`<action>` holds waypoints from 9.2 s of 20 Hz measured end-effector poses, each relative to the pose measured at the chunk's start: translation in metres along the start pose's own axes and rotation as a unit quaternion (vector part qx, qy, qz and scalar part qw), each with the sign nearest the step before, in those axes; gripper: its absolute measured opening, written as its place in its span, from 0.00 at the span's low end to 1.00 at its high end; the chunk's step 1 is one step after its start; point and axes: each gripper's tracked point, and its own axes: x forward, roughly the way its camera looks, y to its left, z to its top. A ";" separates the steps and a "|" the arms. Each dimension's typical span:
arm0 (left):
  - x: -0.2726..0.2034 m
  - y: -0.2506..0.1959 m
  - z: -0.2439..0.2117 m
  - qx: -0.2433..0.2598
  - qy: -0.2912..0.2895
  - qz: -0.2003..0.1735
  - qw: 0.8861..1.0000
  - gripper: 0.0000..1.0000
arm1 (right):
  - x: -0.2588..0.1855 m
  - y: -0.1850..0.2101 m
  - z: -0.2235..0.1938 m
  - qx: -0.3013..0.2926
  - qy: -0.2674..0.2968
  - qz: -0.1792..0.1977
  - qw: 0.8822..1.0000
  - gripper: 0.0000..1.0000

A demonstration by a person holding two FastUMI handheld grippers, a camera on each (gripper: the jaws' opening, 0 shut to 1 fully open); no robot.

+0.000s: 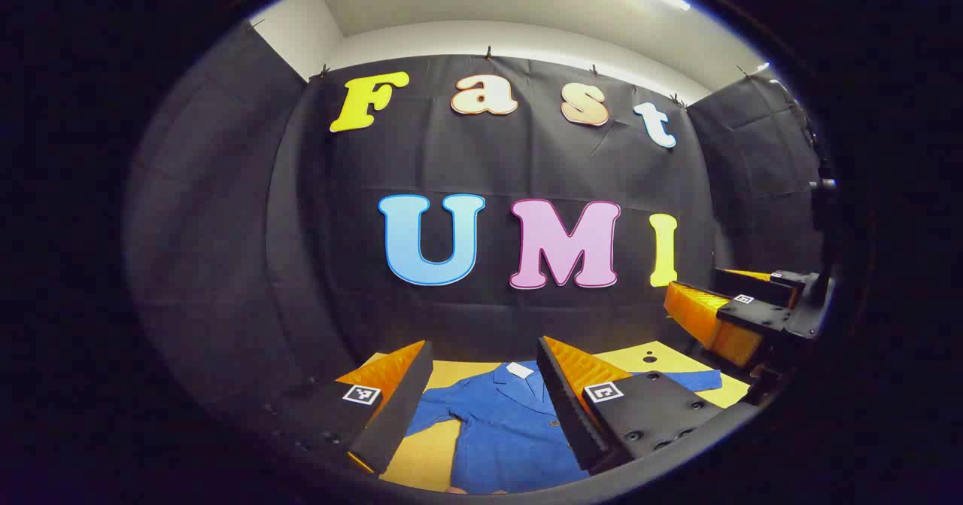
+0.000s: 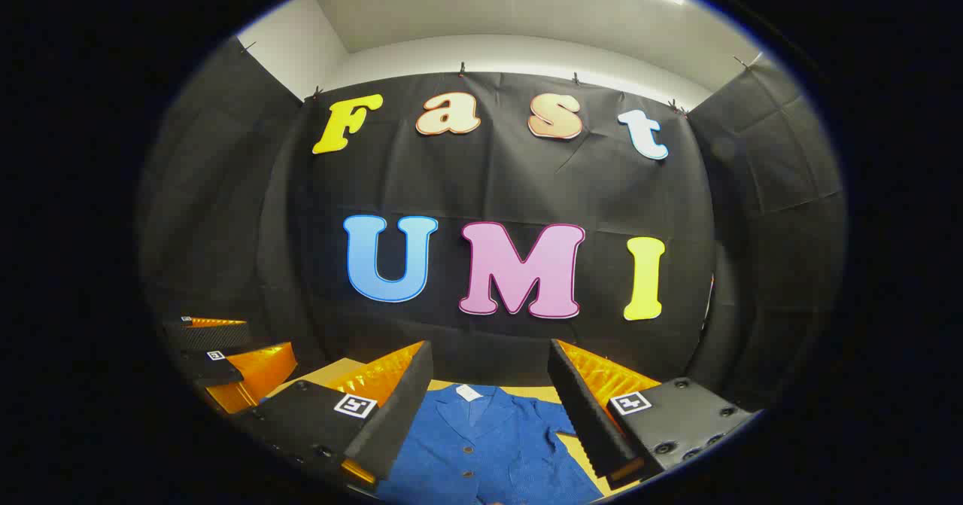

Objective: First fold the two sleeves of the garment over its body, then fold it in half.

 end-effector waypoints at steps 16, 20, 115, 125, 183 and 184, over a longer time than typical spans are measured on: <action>0.011 -0.013 0.001 0.005 -0.003 -0.002 1.000 0.80 | 0.004 -0.020 -0.009 0.007 0.011 -0.012 1.000 0.96; 0.012 -0.014 -0.001 0.000 0.001 0.001 1.000 0.80 | 0.003 -0.025 -0.011 0.009 0.013 -0.015 1.000 1.00; -0.054 0.198 -0.142 -0.083 0.170 0.234 0.954 0.81 | 0.246 0.232 -0.387 0.107 0.479 0.077 0.868 0.79; 0.036 0.281 -0.285 -0.147 0.329 0.245 0.900 0.83 | 0.211 0.143 -0.286 -0.052 0.278 0.106 0.953 0.99; 0.155 -0.048 -0.239 -0.015 0.326 -0.075 0.942 0.81 | -0.043 -0.217 -0.326 0.042 0.419 -0.059 0.905 0.99; 0.128 -0.029 -0.253 -0.032 0.348 -0.051 0.935 0.81 | -0.057 -0.215 -0.338 0.032 0.443 -0.058 0.894 0.99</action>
